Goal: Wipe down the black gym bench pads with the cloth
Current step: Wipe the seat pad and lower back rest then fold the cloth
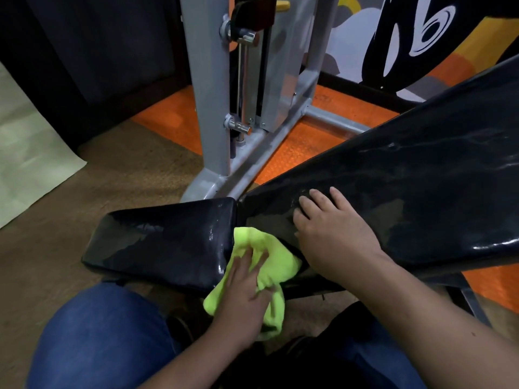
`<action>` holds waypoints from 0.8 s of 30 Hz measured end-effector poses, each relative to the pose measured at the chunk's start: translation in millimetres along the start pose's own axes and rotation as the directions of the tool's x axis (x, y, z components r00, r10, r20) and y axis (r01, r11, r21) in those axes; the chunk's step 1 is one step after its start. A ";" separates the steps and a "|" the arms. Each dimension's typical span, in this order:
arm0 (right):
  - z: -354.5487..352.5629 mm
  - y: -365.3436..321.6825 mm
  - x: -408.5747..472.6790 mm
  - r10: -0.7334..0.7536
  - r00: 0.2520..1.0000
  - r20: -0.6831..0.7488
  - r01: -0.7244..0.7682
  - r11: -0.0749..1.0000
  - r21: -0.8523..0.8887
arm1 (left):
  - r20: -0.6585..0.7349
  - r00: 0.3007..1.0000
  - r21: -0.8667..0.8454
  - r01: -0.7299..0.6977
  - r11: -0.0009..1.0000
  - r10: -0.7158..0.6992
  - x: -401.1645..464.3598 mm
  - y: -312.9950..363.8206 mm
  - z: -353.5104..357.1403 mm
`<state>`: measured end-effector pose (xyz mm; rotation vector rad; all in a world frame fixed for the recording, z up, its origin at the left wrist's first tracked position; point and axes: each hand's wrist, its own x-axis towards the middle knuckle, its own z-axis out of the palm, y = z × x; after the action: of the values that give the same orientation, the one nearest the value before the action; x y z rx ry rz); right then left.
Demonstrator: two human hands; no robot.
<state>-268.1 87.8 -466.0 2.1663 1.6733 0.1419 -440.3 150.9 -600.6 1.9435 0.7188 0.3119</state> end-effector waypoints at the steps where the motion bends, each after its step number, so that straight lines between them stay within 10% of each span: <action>1: 0.7 -0.2 -0.6 0.000 1.000 0.001 0.000 1.000 -0.006 | 0.038 0.999 -0.008 -0.012 1.000 0.013 -4.3 -5.5 -0.2; 24: 5.7 2.7 3.2 0.024 0.998 -0.061 -0.023 0.999 0.030 | -0.024 1.000 -0.057 -0.011 0.998 0.010 67.0 27.5 -21.8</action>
<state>-263.0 88.8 -470.7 2.2248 1.6936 0.1938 -388.7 198.4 -572.2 1.8929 0.7079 0.3582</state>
